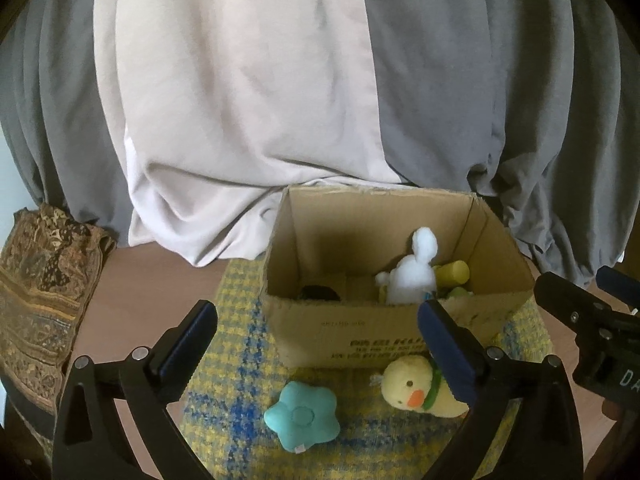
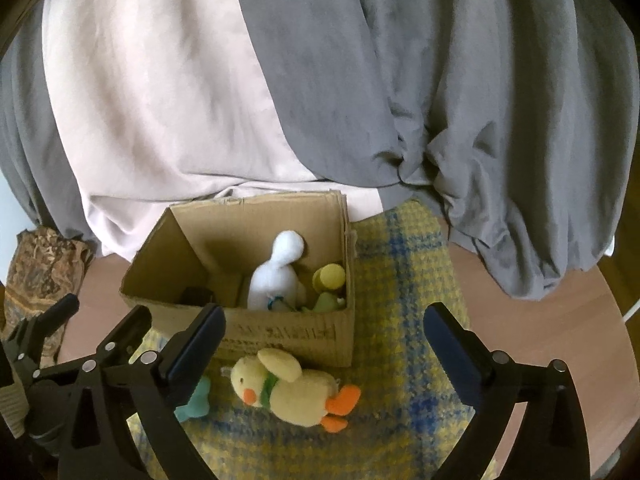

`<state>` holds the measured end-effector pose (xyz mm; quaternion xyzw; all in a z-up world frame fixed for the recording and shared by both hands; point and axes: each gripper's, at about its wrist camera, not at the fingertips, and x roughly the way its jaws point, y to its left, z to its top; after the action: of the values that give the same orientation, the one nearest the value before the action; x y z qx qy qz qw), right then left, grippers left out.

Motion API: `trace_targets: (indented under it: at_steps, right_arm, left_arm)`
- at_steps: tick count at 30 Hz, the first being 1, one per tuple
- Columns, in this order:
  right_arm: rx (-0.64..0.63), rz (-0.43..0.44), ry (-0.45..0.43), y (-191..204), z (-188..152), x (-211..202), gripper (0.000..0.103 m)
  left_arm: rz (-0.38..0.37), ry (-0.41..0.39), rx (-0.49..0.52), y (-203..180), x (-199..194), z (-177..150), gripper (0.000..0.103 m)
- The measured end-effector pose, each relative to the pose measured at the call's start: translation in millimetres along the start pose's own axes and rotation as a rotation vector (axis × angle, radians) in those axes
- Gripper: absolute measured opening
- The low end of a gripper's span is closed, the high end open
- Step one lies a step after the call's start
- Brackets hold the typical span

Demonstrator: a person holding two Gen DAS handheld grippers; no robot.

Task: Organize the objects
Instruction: 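Withdraw both tools from the box toward the star and duck plushes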

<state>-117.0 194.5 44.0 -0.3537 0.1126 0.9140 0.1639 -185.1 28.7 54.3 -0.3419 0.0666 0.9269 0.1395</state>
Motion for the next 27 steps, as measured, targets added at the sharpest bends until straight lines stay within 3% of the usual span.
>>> trace_targets:
  at_steps: [18,27]
  right_arm:
    - [-0.002,0.006,0.056,9,-39,12,0.100]
    - [-0.010,0.012,0.118,17,-63,34,0.100]
  left_arm:
    - [0.047,0.023,-0.012,18,-2,-44,0.102]
    - [0.060,0.072,-0.021,30,14,-70,0.102]
